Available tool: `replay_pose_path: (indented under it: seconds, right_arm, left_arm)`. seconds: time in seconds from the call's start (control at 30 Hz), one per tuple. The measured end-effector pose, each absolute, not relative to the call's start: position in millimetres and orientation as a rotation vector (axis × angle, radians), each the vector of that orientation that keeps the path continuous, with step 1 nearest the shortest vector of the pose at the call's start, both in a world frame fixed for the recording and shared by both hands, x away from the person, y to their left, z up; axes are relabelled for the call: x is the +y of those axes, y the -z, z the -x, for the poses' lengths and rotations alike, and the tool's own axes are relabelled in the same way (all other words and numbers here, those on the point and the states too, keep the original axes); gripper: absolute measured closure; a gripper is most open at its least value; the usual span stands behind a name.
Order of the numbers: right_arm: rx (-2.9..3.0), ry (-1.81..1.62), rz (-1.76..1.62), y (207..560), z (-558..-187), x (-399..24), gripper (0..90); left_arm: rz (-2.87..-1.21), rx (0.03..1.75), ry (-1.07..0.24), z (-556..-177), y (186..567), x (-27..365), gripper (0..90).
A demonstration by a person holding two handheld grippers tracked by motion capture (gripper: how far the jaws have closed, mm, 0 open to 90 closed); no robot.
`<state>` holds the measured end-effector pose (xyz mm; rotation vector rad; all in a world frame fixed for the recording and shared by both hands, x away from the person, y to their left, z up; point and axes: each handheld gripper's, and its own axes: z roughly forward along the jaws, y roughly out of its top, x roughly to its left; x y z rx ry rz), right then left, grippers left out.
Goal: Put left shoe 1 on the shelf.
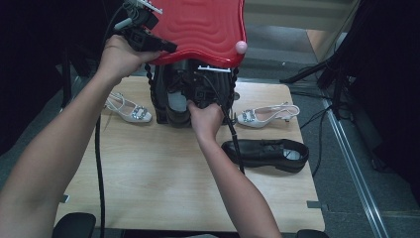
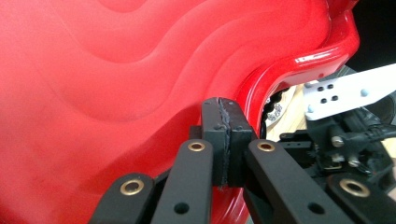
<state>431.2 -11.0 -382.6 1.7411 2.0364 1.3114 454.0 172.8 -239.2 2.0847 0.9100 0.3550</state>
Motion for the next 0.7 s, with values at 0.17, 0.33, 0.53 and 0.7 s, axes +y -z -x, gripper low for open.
replay_pose_path:
  seconds: [0.17,0.33,0.53,0.7]
  right_arm:
    - [2.062,-1.332,-1.722,379,-423,-16,59.1]
    - [2.106,-1.356,-1.647,373,-405,-24,59.0]
    - [2.177,-1.331,-1.576,367,-381,-36,60.7]
    - [2.212,-1.341,-1.524,370,-367,-41,61.4]
  left_arm:
    - [-2.084,0.91,-0.353,-454,239,173,90.0]
    - [-2.089,0.909,-0.355,-454,239,173,90.0]
    - [-2.091,0.914,-0.357,-454,239,172,90.0]
    - [-2.088,0.915,-0.356,-454,239,173,90.0]
